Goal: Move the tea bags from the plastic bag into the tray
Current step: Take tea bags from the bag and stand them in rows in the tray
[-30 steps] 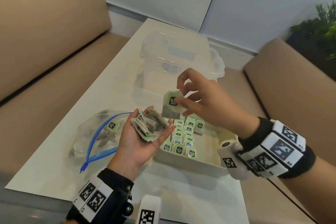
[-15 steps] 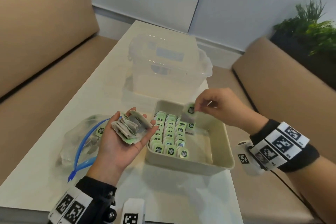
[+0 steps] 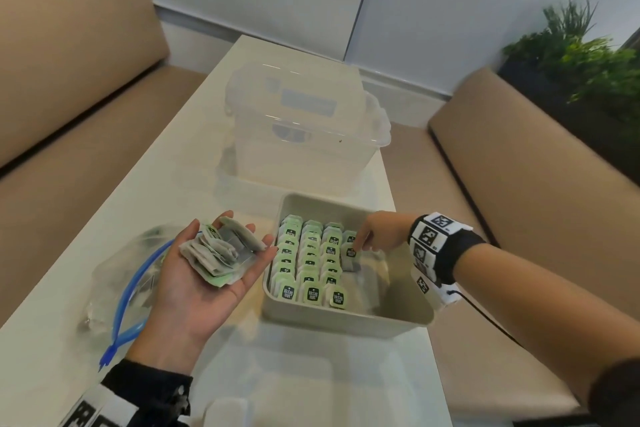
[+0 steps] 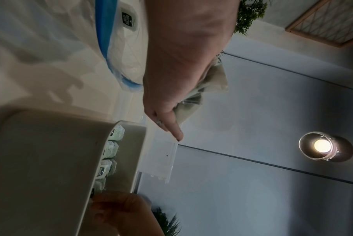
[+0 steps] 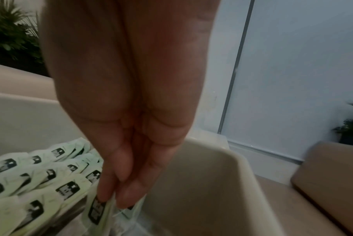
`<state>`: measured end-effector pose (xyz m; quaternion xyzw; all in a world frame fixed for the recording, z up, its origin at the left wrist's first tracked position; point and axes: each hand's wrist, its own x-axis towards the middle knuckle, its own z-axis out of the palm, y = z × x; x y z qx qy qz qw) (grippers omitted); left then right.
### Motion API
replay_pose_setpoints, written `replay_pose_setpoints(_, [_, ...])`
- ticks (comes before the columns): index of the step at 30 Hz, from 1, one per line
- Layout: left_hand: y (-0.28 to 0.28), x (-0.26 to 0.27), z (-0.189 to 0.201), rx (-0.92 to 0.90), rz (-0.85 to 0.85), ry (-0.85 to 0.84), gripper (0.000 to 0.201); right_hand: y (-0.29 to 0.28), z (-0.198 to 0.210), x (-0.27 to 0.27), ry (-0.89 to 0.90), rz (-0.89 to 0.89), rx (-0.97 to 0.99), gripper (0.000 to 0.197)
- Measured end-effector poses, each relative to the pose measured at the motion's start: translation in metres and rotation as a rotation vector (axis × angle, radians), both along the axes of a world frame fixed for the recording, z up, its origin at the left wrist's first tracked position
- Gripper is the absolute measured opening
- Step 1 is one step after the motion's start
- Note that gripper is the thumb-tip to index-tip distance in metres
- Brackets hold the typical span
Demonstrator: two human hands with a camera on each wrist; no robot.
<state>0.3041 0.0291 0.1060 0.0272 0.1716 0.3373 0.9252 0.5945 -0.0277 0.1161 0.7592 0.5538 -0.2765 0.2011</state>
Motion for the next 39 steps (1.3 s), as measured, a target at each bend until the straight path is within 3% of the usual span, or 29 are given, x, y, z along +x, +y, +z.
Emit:
replay_pose_setpoints(4, [0.003, -0.001, -0.001, -0.007, 0.024, 0.022, 0.042, 0.005, -0.01, 0.006, -0.044, 0.032, 0.019, 0.033])
replay_pose_setpoints(17, [0.004, 0.002, -0.003, -0.007, -0.009, 0.019, 0.038, 0.004, -0.017, 0.015, -0.046, 0.012, 0.053, 0.03])
replay_pose_setpoints(21, [0.004, 0.003, -0.005, -0.005, -0.007, -0.007, 0.04, 0.003, -0.016, 0.015, -0.103, -0.006, -0.12, 0.017])
replay_pose_setpoints(27, [0.003, 0.003, -0.005, 0.001, -0.011, -0.014, 0.04, 0.009, -0.022, 0.001, -0.268, 0.125, -0.358, 0.035])
replay_pose_setpoints(30, [0.003, 0.002, -0.007, 0.001, -0.013, -0.007, 0.029, 0.013, -0.017, -0.001, -0.26, 0.092, -0.363, 0.03])
replay_pose_setpoints(32, [0.004, 0.002, -0.011, -0.01, -0.008, 0.01, 0.03, 0.015, -0.005, -0.008, -0.265, 0.066, -0.297, 0.02])
replay_pose_setpoints(34, [0.005, 0.004, -0.014, -0.032, -0.017, 0.008, 0.037, 0.016, 0.017, -0.023, -0.233, 0.159, -0.079, 0.02])
replay_pose_setpoints(39, [0.001, 0.015, -0.009, -0.016, -0.057, -0.013, 0.036, 0.012, 0.068, -0.096, 0.317, 0.257, 0.593, 0.022])
